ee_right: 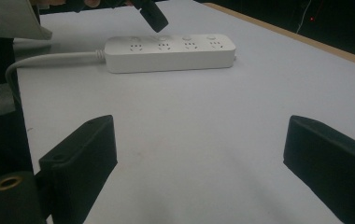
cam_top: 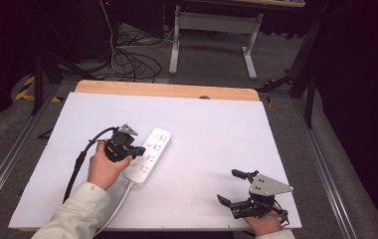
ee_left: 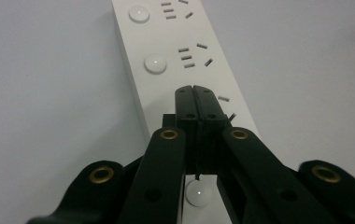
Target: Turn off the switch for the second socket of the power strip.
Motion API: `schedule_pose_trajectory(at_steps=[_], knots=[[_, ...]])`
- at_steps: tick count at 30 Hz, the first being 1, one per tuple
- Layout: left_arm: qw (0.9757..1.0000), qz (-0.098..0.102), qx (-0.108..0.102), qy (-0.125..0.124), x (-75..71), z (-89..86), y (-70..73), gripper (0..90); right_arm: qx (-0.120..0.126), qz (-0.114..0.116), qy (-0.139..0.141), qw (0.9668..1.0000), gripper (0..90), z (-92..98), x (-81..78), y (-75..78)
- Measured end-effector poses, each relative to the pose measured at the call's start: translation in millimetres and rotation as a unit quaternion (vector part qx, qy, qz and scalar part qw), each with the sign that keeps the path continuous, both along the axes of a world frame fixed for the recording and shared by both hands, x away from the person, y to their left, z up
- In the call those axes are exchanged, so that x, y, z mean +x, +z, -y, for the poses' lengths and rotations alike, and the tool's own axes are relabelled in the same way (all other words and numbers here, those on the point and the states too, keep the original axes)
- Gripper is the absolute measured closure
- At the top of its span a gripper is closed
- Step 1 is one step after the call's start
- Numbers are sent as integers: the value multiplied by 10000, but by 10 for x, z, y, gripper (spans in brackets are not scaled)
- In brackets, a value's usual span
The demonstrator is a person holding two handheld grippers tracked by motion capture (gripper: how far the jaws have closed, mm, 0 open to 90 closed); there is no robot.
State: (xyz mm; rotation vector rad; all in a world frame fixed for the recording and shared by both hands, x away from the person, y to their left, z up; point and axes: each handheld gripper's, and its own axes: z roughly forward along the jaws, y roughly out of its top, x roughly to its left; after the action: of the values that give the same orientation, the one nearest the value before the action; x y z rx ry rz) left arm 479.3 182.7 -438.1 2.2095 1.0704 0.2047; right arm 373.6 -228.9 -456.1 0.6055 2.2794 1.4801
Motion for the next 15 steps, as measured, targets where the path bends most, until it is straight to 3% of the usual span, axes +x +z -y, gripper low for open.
schedule_pose_trajectory(at_steps=[4, 15], knots=[[9998, 33, 204, 25, 29, 27, -31, 898, -9, -21, 10, 10000, 103, -3, 2, -2], [9989, 174, 441, -26, 41, 107, -55, 898, -1, -30, 23, 10000, 103, -4, 1, -3]])
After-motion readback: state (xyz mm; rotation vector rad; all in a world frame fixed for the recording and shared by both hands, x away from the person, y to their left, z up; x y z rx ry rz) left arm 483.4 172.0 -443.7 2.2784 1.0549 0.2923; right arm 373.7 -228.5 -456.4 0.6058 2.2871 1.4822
